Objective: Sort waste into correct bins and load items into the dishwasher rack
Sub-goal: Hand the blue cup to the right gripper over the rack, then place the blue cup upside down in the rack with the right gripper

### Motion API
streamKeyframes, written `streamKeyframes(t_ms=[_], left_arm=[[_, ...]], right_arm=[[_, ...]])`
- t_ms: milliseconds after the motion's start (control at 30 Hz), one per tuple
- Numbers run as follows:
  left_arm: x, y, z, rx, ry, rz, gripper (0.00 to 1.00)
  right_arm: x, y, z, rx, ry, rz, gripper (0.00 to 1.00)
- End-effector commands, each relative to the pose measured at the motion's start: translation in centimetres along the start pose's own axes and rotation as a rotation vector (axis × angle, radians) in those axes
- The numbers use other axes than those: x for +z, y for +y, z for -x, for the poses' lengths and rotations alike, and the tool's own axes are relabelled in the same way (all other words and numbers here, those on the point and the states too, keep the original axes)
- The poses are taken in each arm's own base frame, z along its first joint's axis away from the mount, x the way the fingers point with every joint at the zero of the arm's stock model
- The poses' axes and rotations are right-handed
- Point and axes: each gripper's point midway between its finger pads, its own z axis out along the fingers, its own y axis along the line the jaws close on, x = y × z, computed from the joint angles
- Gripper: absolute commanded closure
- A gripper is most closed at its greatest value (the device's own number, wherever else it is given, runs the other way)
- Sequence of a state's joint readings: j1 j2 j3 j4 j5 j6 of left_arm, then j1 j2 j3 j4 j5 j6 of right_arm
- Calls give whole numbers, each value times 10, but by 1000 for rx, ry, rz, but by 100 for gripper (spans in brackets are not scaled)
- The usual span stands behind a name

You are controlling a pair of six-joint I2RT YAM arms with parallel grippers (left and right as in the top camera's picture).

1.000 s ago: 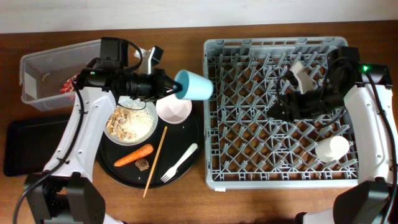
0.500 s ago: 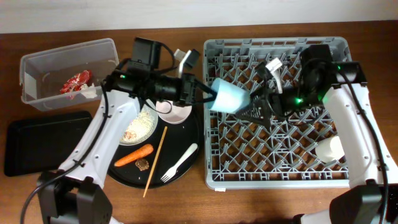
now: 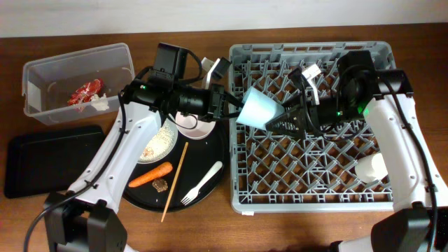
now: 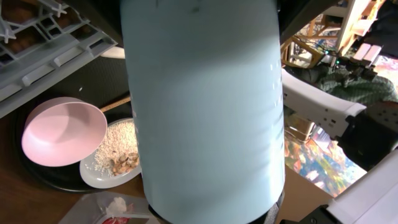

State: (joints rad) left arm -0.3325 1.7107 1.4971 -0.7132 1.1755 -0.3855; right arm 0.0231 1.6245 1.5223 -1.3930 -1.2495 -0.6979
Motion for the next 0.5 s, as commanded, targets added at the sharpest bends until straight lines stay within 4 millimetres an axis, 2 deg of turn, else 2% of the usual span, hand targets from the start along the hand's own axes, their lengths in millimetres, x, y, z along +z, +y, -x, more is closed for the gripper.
streamKeyframes(t_ms=[0,33,100,167,233,300,333,400,467], left_arm=[[1,5,5,20,-22,59,67],[1,10,6,17,-33,92,54],[-2,22,6,7,-45,154,40],[-12,47,3,-56,-60,275,35],[-32,80,-5,-104,-68,456,33],[-73,124,-22,-205,-79,742,32],[-95,137,-30,-241,-84,860,31],[-131,152,-41,-284,-99,1031,28],[-160,158,-47,-306,-124,1146,26]], right_arm=[[0,4,5,2,-10,10,51],[0,1,3,3,1,-4,58],[-1,-6,-4,13,37,-47,61],[-4,-19,-13,64,87,-124,66],[-13,-35,-24,144,131,-224,71],[-32,-58,-36,278,160,-367,76],[-44,-69,-41,344,164,-441,76],[-72,-90,-50,493,159,-617,77],[-101,-105,-56,597,140,-775,77]])
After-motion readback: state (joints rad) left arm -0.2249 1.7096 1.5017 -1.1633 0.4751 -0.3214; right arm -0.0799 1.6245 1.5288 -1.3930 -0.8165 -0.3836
